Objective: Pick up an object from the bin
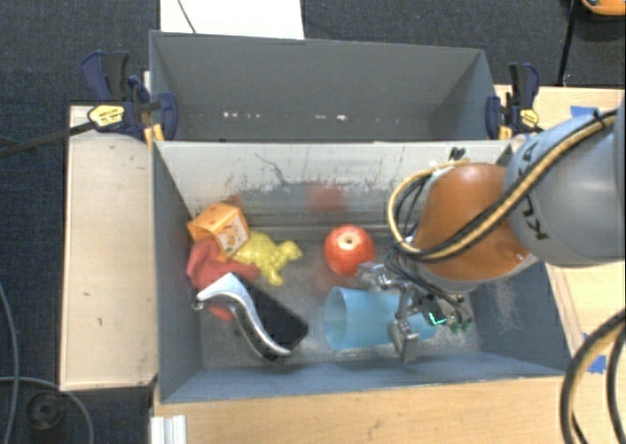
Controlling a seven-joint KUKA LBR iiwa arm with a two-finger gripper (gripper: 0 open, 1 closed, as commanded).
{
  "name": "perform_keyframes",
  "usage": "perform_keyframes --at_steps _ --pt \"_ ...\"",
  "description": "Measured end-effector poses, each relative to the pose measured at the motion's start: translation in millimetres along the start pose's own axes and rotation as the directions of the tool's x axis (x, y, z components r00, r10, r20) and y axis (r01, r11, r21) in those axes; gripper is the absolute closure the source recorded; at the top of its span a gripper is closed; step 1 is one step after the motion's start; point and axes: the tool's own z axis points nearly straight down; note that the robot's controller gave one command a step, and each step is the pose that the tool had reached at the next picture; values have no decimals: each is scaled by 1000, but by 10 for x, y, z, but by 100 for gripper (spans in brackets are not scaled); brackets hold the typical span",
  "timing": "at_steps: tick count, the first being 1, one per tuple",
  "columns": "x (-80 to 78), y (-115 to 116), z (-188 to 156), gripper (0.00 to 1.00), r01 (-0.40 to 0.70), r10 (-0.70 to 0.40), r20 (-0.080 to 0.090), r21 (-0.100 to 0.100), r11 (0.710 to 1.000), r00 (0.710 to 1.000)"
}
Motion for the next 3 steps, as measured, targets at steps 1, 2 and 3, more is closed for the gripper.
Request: perform_keyframes --at_steps 1,2,3 --pt "25 -39 24 100 -4 4 -4 5 1000 1000" --pt "26 -38 42 0 -3 3 -3 5 1000 1000" --pt "29 -39 57 100 -3 3 -2 5 1000 1000"
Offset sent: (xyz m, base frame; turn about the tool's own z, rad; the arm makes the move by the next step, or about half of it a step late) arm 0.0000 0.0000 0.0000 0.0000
